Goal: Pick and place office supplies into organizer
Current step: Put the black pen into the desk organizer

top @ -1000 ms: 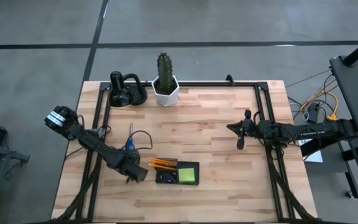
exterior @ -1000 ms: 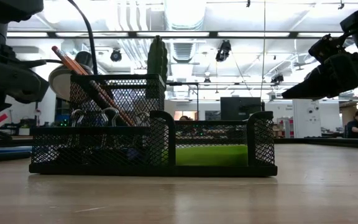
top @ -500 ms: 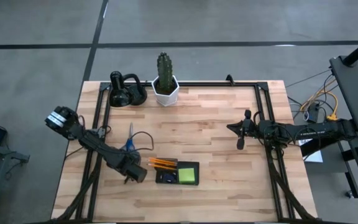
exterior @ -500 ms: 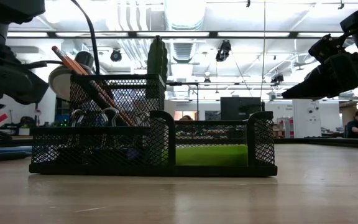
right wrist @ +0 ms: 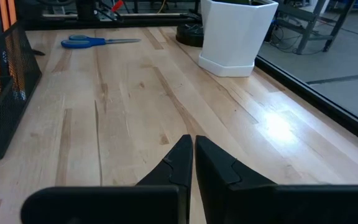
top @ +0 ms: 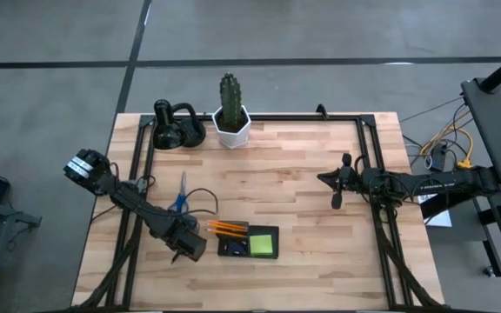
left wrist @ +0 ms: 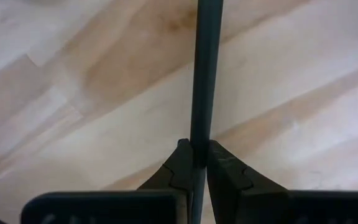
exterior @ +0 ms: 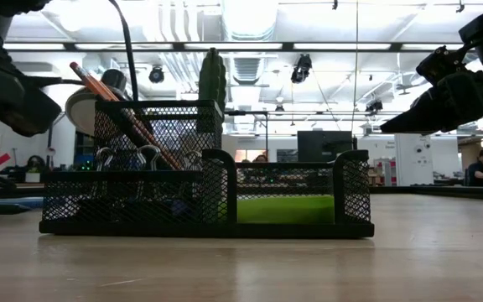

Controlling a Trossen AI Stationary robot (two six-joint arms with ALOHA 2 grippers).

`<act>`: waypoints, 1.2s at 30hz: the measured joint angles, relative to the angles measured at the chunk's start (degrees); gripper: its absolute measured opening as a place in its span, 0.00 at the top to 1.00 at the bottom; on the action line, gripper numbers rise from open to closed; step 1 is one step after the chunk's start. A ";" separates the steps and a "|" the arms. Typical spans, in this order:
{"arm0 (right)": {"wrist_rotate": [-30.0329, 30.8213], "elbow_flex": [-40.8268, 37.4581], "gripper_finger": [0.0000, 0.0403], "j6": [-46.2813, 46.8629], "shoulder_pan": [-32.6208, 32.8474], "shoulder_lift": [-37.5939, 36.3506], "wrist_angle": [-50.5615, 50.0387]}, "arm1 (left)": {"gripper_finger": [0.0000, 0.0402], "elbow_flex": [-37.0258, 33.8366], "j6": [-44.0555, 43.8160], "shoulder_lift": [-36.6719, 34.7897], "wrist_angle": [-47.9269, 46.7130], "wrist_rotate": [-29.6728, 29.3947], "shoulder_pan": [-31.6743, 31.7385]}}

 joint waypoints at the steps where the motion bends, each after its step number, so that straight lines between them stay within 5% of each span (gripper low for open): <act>1: 0.01 0.00 0.98 0.00 0.00 0.00 -0.01 | 0.98 0.14 0.27 0.00 0.01 0.52 0.00; 20: -0.01 0.00 0.98 -0.01 0.01 0.00 -0.01 | 0.98 9.72 11.35 -0.15 -0.55 5.67 -2.07; 26: -0.01 0.00 0.98 -0.02 0.01 0.00 -0.03 | 0.98 13.61 10.71 -0.15 -8.85 8.37 -4.29; 36: -0.01 0.00 0.98 0.00 -0.01 0.00 -0.03 | 0.98 20.25 11.03 -0.17 -10.25 1.25 -5.35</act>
